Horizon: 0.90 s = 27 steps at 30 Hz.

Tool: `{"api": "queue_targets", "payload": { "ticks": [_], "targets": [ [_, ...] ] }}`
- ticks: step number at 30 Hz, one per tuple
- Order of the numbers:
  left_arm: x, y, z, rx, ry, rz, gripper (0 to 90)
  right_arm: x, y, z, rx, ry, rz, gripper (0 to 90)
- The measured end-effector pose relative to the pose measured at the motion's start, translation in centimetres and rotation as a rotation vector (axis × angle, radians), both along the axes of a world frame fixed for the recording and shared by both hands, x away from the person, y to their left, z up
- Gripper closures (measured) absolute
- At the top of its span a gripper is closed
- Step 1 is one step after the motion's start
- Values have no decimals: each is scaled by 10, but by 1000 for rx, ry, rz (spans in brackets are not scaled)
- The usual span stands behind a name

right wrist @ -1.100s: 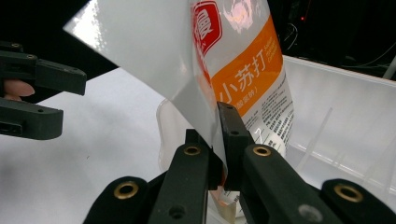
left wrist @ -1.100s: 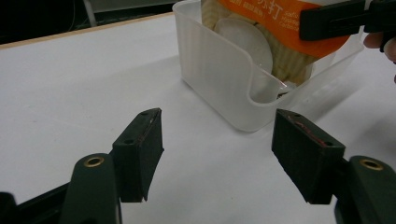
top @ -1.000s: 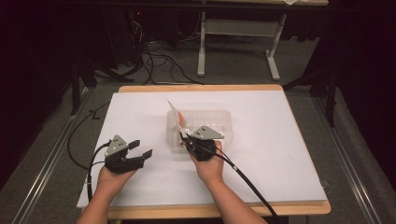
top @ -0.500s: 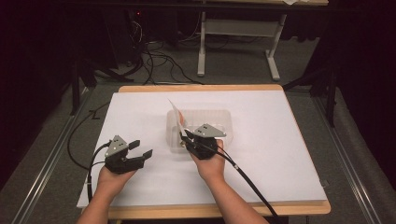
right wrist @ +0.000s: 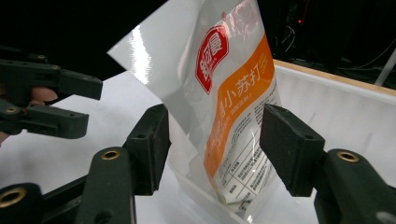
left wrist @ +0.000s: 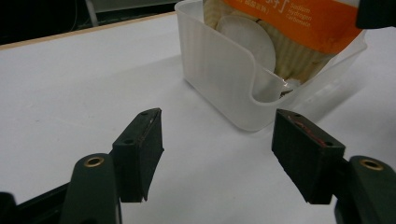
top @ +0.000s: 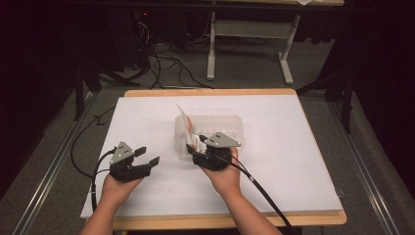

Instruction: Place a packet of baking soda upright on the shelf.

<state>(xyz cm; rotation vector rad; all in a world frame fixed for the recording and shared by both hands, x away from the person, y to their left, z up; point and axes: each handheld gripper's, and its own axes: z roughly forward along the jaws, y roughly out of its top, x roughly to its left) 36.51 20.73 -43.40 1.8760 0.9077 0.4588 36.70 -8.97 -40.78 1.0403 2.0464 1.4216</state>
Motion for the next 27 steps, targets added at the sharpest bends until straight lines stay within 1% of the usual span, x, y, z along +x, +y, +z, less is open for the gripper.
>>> {"api": "queue_targets", "payload": {
  "ticks": [3, 4, 6, 9, 11, 15, 18, 21, 22, 23, 24, 26, 27],
  "targets": [
    [1, 0, 0, 5, 1, 0, 341, -7, -7, 2, 0, -4, 7, 405],
    [1, 1, -1, 6, 2, 2, 341, -13, -12, 2, -1, 0, 6, 404],
    [2, 1, -1, 4, 3, 5, 341, -14, -14, 2, 1, 2, 7, 403],
    [2, 1, -1, 6, 2, 8, 341, -22, -26, 2, 7, 6, 6, 400],
    [2, 1, -1, 9, 3, 8, 341, -28, -35, 2, 1, 6, 3, 400],
    [1, 1, -1, 10, 5, 10, 341, -37, -63, 5, 2, -3, -23, 400],
    [1, 1, -1, 8, 7, 13, 341, -42, -92, 8, -6, -17, -74, 400],
    [0, 2, -1, 3, 8, 20, 341, -46, -130, 11, 1, -21, -143, 401],
    [0, 2, -1, 2, 9, 21, 341, -48, -151, 12, 6, -15, -184, 399],
    [0, 2, -2, 0, 10, 24, 341, -50, -163, 12, 0, -14, -211, 399],
    [0, 3, -2, -2, 10, 26, 341, -50, -163, 12, 0, -14, -211, 399],
    [0, 3, -2, 0, 11, 30, 341, -54, -191, 10, -35, -17, -268, 393],
    [0, 3, -2, 1, 13, 31, 341, -57, -203, 8, -36, -5, -298, 386]
  ]
}}
